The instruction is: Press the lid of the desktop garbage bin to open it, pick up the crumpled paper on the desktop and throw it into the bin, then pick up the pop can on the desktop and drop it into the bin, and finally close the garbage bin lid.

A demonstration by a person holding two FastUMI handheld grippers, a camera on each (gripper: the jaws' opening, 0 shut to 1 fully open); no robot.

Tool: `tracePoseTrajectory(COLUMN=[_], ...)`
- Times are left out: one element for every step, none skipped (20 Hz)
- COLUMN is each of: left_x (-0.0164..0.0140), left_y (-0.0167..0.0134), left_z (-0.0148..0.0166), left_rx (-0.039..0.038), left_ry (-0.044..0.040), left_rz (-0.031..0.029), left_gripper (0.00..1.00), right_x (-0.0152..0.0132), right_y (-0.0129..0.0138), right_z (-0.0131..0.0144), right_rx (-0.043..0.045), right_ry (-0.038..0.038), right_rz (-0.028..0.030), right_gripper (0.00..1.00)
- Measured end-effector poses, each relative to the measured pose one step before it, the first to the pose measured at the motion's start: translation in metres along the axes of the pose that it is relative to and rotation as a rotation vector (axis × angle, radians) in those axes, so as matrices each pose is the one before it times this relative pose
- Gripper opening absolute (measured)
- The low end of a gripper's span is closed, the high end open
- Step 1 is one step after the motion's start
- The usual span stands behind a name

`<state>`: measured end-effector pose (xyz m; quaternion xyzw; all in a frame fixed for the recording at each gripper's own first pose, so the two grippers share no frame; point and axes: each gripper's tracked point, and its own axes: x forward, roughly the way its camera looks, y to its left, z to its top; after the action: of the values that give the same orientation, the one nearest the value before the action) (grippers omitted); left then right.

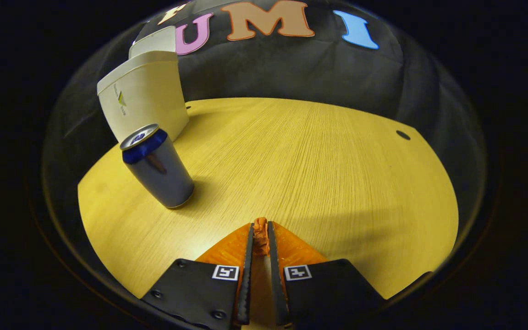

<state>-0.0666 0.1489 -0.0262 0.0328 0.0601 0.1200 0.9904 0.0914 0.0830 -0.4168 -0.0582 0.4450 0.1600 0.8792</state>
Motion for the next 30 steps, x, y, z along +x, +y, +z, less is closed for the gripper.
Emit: tracePoseTrajectory(left_x=[0.00109, 0.00033, 0.00130, 0.00201, 0.00168, 0.00271, 0.00265, 0.00285, 0.00228, 0.00242, 0.00238, 0.00231, 0.00173, 0.00160, 0.00159, 0.00034, 0.00143, 0.00106, 0.00030, 0.00017, -0.00036, 0.00047, 0.00043, 0.00034, 0.00051, 0.00131, 0.00088, 0.00051, 0.00040, 0.00042], left_y=[-0.00110, -0.00206, -0.00200, -0.00182, -0.00196, -0.00222, -0.00278, -0.00293, -0.00300, -0.00261, -0.00186, -0.00155, -0.00073, 0.00034, 0.00079, 0.00186, 0.00175, 0.00199, 0.00356, 0.00339, 0.00336, 0.00365, 0.00429, 0.00496, 0.00450, 0.00469, 0.00479, 0.00549, 0.00504, 0.00440], left_z=[0.00140, 0.00123, 0.00115, 0.00069, 0.00142, 0.00191, 0.00044, -0.00204, -0.00059, -0.00096, -0.00007, -0.00170, -0.00004, -0.00099, -0.00040, -0.00046, 0.00098, -0.00131, -0.00085, -0.00119, -0.00075, -0.00119, -0.00058, -0.00096, -0.00043, -0.00040, 0.00015, -0.00056, -0.00101, -0.00039], left_rx=[-0.00100, 0.00122, 0.00512, 0.00629, 0.00352, -0.00019, -0.00317, -0.00362, -0.00472, -0.00684, -0.00639, -0.00509, -0.00322, -0.00237, -0.00304, -0.00381, -0.00514, -0.00323, -0.00149, -0.00196, -0.00321, -0.00308, -0.00242, -0.00209, -0.00244, -0.00281, -0.00245, -0.00176, -0.00244, -0.00205], left_ry=[-0.00344, -0.00338, -0.00208, -0.00346, -0.00471, -0.00487, -0.00170, 0.00081, 0.00157, 0.00185, 0.00106, 0.00161, 0.00084, 0.00117, 0.00109, -0.00093, -0.00130, 0.00027, 0.00086, 0.00104, 0.00207, 0.00362, 0.00117, 0.00092, -0.00030, -0.00044, -0.00001, 0.00056, -0.00010, -0.00107], left_rz=[-0.00503, -0.00694, -0.00797, -0.00818, -0.00827, -0.00897, -0.01086, -0.01263, -0.01103, -0.01148, -0.01010, -0.00851, -0.00642, -0.00446, -0.00157, -0.00201, -0.00072, -0.00013, 0.00293, 0.00172, 0.00104, 0.00242, 0.00355, 0.00419, 0.00301, 0.00286, 0.00232, 0.00203, 0.00203, 0.00017], left_gripper=[0.92, 0.93, 0.93, 0.92, 0.93, 0.92, 0.93, 0.93, 0.92, 0.93, 0.93, 0.93, 0.93, 0.93, 0.93, 0.93, 0.93, 0.93, 0.93, 0.93, 0.93, 0.93, 0.93, 0.93, 0.93, 0.93, 0.93, 0.93, 0.93, 0.92], right_x=[-0.00142, -0.00286, -0.00268, -0.00635, -0.00718, -0.01112, -0.00942, -0.01146, -0.01044, -0.00564, -0.00921, -0.01084, -0.00660, -0.00764, -0.00270, 0.00206, 0.00029, 0.00002, 0.00126, 0.00186, 0.00181, 0.00224, 0.00436, 0.00441, 0.00586, 0.00506, 0.00558, 0.00673, 0.00776, 0.00786], right_y=[-0.00413, -0.00124, -0.00073, -0.00011, -0.00062, -0.00062, 0.00302, 0.00261, 0.00437, 0.01061, 0.00765, 0.00491, 0.00710, 0.00831, 0.00753, 0.00932, 0.00803, 0.00802, 0.00542, 0.00584, 0.00620, 0.00762, 0.00675, 0.00857, 0.00778, 0.00614, 0.00729, 0.00866, 0.00646, 0.00741], right_z=[0.00153, -0.00060, 0.00340, 0.00653, 0.01019, 0.01198, 0.01697, 0.01812, 0.02297, 0.01811, 0.02239, 0.01705, 0.02252, 0.01979, 0.02028, 0.01779, 0.01577, 0.01425, 0.01239, 0.01065, 0.01228, 0.01259, 0.01221, 0.01368, 0.01181, 0.00605, 0.00816, 0.00837, 0.00616, 0.00581], right_rx=[0.00353, -0.00110, 0.00150, 0.00056, -0.00117, 0.00015, 0.00105, -0.00327, -0.00275, -0.00423, -0.00663, -0.01700, -0.01827, -0.01656, -0.00895, -0.00849, -0.00455, -0.00235, -0.00488, -0.00574, -0.00566, -0.01051, -0.01346, -0.01059, -0.00797, -0.00738, -0.00749, -0.00735, -0.00880, -0.00860], right_ry=[-0.00764, -0.00196, -0.00975, -0.02486, -0.03003, -0.02955, -0.04116, -0.04363, -0.05407, -0.03311, -0.04275, -0.04037, -0.03256, -0.03261, -0.03481, -0.02523, -0.02600, -0.02388, -0.01910, -0.01974, -0.01838, -0.02250, -0.02248, -0.01912, -0.01557, -0.01325, -0.01135, -0.01137, -0.00813, -0.00708], right_rz=[-0.00776, 0.00068, -0.00068, 0.00100, 0.00100, 0.00311, 0.01036, 0.00806, 0.01418, 0.01933, 0.02058, 0.01083, 0.01284, 0.01130, 0.01472, 0.01164, 0.01450, 0.01406, 0.01234, 0.01228, 0.00910, 0.01163, 0.00956, 0.00887, 0.01410, 0.00892, 0.01004, 0.00899, 0.00577, 0.00861], right_gripper=[0.22, 0.22, 0.22, 0.22, 0.22, 0.22, 0.22, 0.21, 0.22, 0.21, 0.21, 0.21, 0.21, 0.21, 0.21, 0.21, 0.21, 0.21, 0.21, 0.22, 0.22, 0.21, 0.21, 0.21, 0.20, 0.20, 0.20, 0.20, 0.20, 0.20])
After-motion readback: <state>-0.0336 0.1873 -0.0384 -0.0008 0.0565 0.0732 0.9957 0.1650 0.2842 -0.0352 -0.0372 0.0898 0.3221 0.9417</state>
